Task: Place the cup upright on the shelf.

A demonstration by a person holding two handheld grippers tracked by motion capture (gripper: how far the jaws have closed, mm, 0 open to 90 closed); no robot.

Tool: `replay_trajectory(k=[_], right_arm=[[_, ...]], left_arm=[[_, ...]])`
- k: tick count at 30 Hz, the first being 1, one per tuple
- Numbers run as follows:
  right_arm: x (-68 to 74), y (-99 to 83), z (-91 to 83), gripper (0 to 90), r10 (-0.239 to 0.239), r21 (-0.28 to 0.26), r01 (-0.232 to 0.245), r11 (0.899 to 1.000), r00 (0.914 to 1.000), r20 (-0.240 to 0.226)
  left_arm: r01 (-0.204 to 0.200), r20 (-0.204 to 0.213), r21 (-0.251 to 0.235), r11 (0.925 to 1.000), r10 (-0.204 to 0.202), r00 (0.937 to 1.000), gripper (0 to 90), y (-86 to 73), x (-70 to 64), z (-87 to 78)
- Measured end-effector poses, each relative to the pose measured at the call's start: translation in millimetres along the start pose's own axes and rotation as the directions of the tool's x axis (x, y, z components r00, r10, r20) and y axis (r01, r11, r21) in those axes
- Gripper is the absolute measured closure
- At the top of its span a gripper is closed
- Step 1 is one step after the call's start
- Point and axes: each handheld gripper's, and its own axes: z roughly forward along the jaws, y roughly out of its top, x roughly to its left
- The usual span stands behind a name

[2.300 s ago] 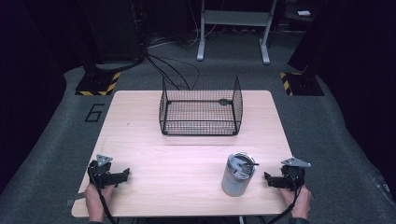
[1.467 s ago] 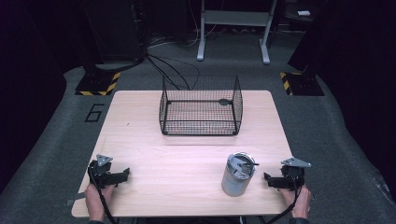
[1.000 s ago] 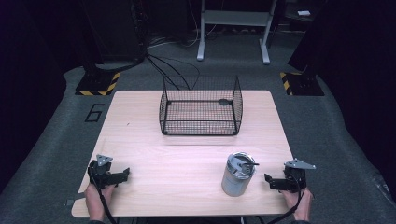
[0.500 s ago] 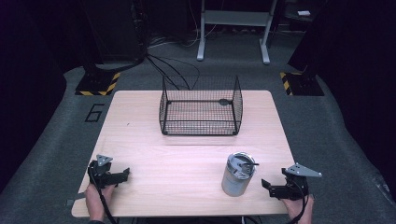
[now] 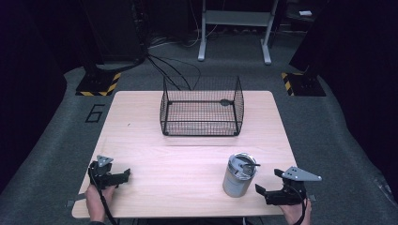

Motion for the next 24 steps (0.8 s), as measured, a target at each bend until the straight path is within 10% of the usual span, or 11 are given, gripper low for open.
replay_trajectory(k=[24], right_arm=[[40.8,29.0,18.8,0.0,-0.116,-0.106,0.104,0.989,0.986,-0.119]], left_arm=[[0.0,0.0,0.0,1.0,0.0,1.0,0.4,0.0,0.1,0.0]])
